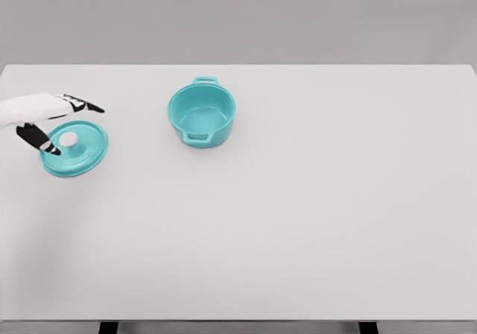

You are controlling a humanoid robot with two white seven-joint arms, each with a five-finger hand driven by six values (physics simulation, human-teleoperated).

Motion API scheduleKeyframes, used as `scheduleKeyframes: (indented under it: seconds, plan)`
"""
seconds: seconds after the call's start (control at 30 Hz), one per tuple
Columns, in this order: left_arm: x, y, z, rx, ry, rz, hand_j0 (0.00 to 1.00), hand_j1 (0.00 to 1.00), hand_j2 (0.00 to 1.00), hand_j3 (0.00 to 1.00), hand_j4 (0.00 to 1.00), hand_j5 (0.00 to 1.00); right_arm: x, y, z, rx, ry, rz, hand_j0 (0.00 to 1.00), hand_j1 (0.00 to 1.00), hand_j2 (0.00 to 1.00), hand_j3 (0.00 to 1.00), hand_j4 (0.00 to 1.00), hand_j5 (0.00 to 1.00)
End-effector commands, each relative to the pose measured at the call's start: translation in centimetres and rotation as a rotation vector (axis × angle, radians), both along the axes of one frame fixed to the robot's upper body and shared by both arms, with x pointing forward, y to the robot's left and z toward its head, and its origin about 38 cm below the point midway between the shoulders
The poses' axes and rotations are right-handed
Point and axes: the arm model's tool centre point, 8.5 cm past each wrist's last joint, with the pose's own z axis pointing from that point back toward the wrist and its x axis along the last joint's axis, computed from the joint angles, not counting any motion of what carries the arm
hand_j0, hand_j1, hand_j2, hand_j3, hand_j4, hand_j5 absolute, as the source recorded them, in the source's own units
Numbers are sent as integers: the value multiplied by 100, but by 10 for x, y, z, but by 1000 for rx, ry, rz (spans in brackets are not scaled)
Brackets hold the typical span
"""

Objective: Cover the pot with left arm

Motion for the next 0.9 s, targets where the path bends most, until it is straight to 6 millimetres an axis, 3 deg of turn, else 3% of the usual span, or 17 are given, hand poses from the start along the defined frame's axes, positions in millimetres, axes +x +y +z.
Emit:
scheduleKeyframes:
  seconds: [0.0,0.07,0.73,0.87]
  plan:
    - [0,6,-3,0,11,19,87,87,87,87,87,87,0,0,0,1,1,0,100,100,100,100,100,100]
    - [0,8,-5,4,15,25,79,79,79,79,79,79,0,0,0,1,1,0,100,100,100,100,100,100]
    - [3,9,-24,26,51,52,79,79,79,79,79,79,0,0,0,1,1,0,100,100,100,100,100,100]
    - [3,9,-23,23,47,53,74,74,74,74,74,74,0,0,0,1,1,0,100,100,100,100,100,100]
